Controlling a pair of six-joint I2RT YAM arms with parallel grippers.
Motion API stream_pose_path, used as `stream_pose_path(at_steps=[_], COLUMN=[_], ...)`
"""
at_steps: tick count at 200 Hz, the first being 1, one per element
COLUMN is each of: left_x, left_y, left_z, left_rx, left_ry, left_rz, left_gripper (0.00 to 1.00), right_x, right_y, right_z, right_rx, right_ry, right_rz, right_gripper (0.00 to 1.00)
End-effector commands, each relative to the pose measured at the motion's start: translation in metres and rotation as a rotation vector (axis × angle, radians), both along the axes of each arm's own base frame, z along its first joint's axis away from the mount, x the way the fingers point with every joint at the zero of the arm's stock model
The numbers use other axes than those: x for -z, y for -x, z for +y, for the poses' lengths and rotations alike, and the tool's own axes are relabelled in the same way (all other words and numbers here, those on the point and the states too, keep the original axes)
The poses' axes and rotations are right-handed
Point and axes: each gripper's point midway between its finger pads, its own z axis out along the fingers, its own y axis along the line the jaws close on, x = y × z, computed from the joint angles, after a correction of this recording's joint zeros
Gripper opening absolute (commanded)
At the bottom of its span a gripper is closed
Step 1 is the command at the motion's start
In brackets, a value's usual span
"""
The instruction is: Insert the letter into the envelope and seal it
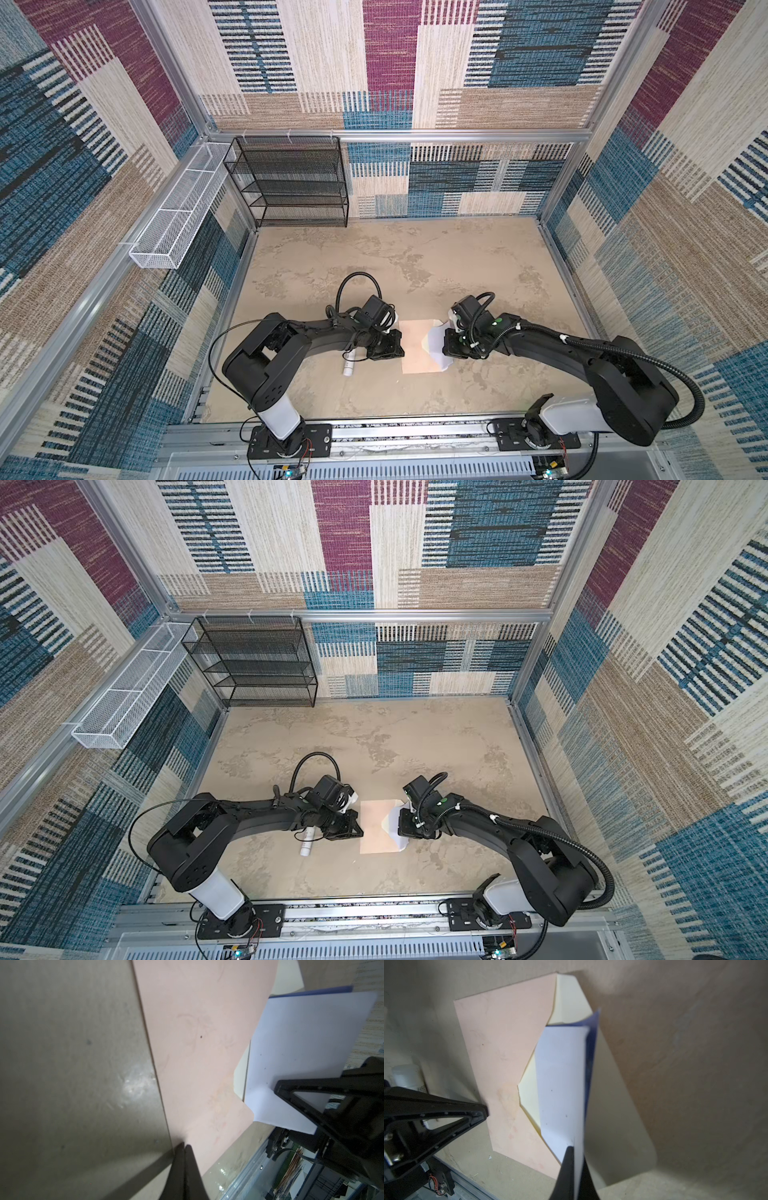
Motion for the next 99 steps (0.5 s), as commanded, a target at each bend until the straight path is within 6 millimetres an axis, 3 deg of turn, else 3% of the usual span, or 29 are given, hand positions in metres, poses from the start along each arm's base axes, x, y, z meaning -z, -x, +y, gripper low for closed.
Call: stream_pose_path(at_steps=[1,46,99], left_x=[0.0227,0.0233,0.0150], left_y=[0.0142,0.0141,0.0100], left_z=[0.0276,0.0295,0.0252], left_rx=[-0.004,-0.005,0.004], left_ry=[-0.152,-0.160,-0.146], left_rz=[0.041,0.042,0.022], left_gripper=[0.05,0.05,0.10], right_x=[-0.0044,-0.0045,0.0041], right_y=[-0.0054,-0.0047,0.0034], right_z=[0.0117,0.0174,0.0089], right_rx=[0.002,-0.026,-0.049], right_ry=[-0.059,-0.088,-0.057], right_rz=[-0.012,-0.015,-0.014], right_gripper=[0.02,0.03,0.07])
